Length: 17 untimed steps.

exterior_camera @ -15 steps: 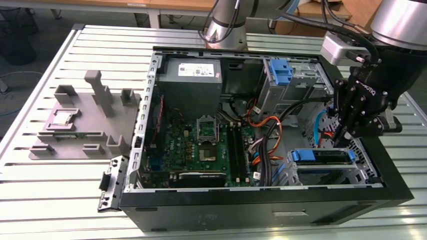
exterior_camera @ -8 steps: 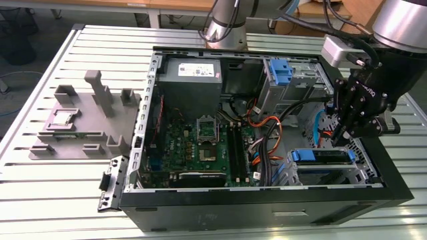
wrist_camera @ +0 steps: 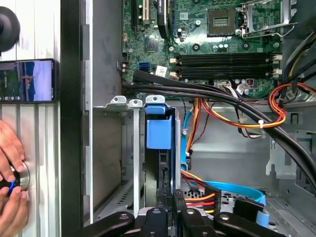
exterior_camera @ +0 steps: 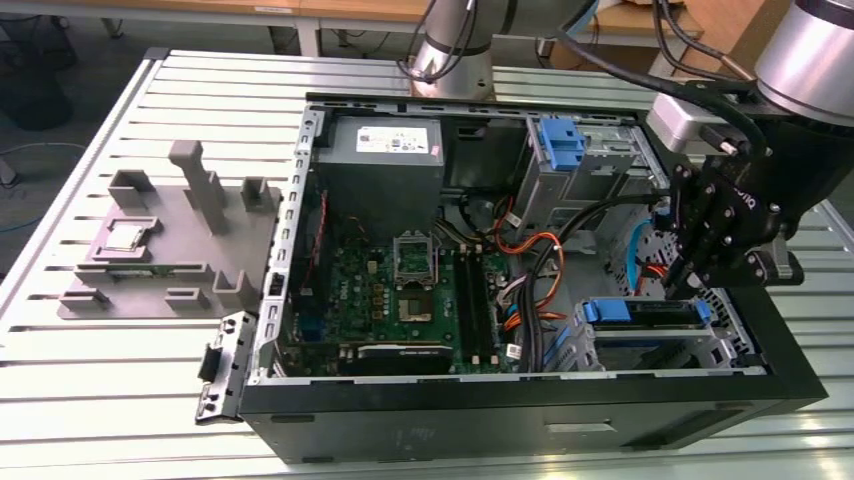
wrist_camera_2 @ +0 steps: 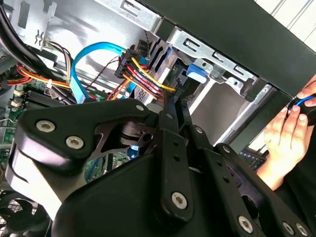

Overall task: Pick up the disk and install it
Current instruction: 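Insert the first disk wire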

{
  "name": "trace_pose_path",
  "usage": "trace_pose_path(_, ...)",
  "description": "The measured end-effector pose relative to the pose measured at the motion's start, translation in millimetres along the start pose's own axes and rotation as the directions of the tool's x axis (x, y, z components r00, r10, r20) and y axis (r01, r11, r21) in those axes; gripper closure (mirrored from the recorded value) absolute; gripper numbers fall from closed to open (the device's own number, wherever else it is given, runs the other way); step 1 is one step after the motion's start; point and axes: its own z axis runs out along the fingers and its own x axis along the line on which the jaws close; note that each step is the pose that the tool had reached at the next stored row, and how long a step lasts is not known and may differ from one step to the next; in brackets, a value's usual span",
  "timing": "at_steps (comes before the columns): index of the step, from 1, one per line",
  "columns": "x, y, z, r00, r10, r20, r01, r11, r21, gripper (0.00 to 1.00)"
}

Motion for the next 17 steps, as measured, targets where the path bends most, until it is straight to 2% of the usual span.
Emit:
trace_pose_path(7, 0.4, 2.6, 4.1, 1.0, 0.002, 0.004, -0.002, 0.9999, 0.0123, 0.83)
trace_pose_path(17, 0.7, 4.1, 8.1, 1.0, 0.009, 0.0043, -0.009, 0.9998, 0.0154, 0.83)
